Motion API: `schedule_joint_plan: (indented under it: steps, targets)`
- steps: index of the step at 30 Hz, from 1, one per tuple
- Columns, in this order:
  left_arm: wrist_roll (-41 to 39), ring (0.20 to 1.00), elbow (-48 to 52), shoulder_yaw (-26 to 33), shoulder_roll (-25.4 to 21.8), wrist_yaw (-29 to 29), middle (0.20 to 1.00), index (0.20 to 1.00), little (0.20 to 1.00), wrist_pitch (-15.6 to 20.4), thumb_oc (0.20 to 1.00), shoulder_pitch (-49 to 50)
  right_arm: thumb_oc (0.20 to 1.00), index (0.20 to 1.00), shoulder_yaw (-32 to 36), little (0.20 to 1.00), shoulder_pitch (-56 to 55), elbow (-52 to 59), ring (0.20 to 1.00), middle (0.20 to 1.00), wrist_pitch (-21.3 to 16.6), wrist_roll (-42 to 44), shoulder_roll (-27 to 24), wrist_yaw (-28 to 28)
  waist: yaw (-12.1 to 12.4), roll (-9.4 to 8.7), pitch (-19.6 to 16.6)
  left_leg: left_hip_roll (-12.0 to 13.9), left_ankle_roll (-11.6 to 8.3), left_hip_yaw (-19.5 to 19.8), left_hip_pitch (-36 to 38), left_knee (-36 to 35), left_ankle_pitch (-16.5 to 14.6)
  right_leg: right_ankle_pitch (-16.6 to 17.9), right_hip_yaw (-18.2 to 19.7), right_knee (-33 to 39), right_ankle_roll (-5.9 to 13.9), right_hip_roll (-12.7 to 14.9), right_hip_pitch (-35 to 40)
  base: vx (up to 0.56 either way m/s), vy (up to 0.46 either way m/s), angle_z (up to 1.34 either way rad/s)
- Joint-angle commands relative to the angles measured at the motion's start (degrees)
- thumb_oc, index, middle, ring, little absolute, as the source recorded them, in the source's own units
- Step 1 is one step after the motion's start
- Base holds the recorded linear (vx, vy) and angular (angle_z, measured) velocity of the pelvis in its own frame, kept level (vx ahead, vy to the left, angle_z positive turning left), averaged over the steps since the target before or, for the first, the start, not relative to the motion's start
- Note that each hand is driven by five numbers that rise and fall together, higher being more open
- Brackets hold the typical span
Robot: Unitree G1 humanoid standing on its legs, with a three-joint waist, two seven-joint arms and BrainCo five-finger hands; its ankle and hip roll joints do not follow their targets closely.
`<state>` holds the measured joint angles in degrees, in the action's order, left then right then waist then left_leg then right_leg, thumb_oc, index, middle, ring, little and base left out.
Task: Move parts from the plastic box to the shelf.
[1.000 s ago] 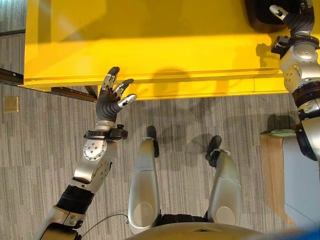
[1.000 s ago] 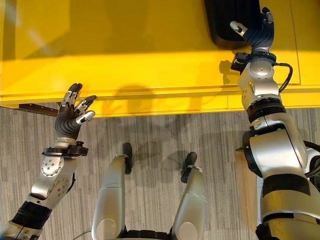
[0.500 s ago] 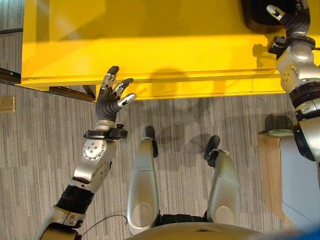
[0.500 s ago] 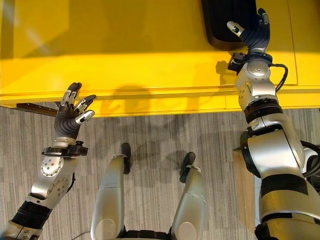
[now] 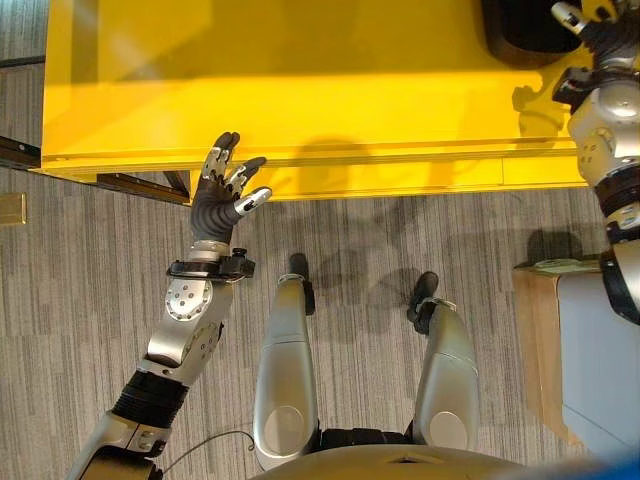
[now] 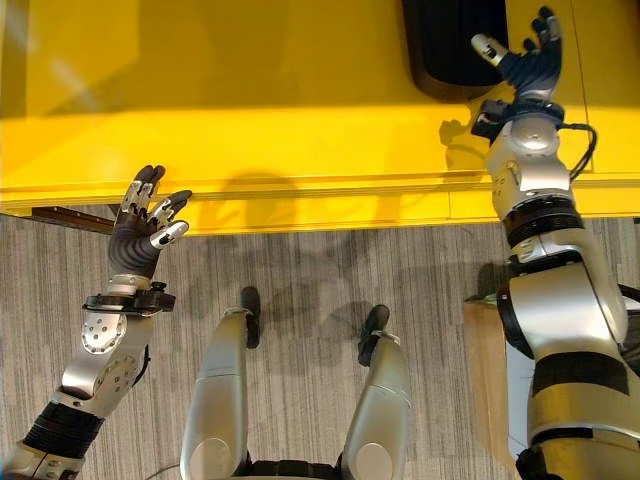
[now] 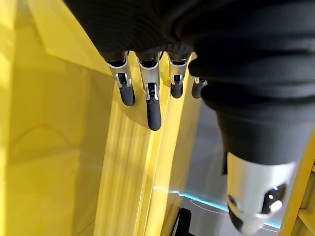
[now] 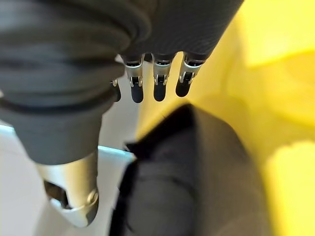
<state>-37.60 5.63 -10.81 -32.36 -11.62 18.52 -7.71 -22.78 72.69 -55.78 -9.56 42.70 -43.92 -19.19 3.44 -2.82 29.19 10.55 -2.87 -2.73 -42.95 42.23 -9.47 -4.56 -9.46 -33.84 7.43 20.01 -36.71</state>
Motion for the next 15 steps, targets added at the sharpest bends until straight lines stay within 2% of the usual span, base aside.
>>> schedule_joint_plan:
  steps: [1, 9, 10, 15]
  targets:
    - [0.5, 1.0, -1.29, -0.98, 0.62, -0.68, 1.0, 1.0, 1.0, -1.13, 1.0, 4.54, 1.0, 1.0, 3.3, 1.0, 0.49, 3.33, 1.0, 1.0, -4.6, -4.5, -4.78, -4.01, -0.34, -0.03, 0.45, 2.41, -3.99, 5.32, 1.04, -5.75, 2.02, -8.64, 0.09, -8.5, -0.87, -0.53, 3.95, 0.0, 0.0, 0.0]
    - [0.63, 1.0, -1.45, -0.95, 0.97, -0.63, 1.0, 1.0, 1.0, -1.01, 1.0, 4.46, 1.0, 1.0, 6.59, 1.0, -2.44, 9.18, 1.0, 1.0, -5.3, -6.9, -6.46, -6.68, -1.03, -0.38, -0.24, 2.29, -3.98, 5.37, 1.63, -5.76, 1.84, -8.91, 0.46, -8.61, -0.82, -0.43, 4.73, -0.01, 0.003, 0.0]
    - [0.59, 1.0, -1.44, -0.95, 1.17, -0.43, 1.0, 1.0, 1.0, -1.12, 1.0, 4.44, 1.0, 1.0, 7.84, 1.0, -4.58, 12.39, 1.0, 1.0, -5.64, -8.02, -6.84, -7.13, -1.39, -0.42, -0.48, 2.1, -3.53, 5.27, 1.55, -6.45, 3.43, -7.58, 0.24, -7.96, -1.2, -0.29, 4.8, -0.04, 0.012, 0.03]
    - [1.17, 1.0, -1.84, 0.37, 1.78, 0.12, 1.0, 1.0, 1.0, -1.31, 1.0, 5.24, 1.0, 1.0, 18.71, 1.0, -22.21, 30.04, 1.0, 1.0, -7.41, -12.43, -5.3, -7.37, -2.44, -0.9, -2.48, 1.76, -3.52, 5.37, 4.26, -8.23, 3.64, -7.04, -0.23, -5.52, -0.81, -0.37, 8.17, 0.03, -0.006, 0.05]
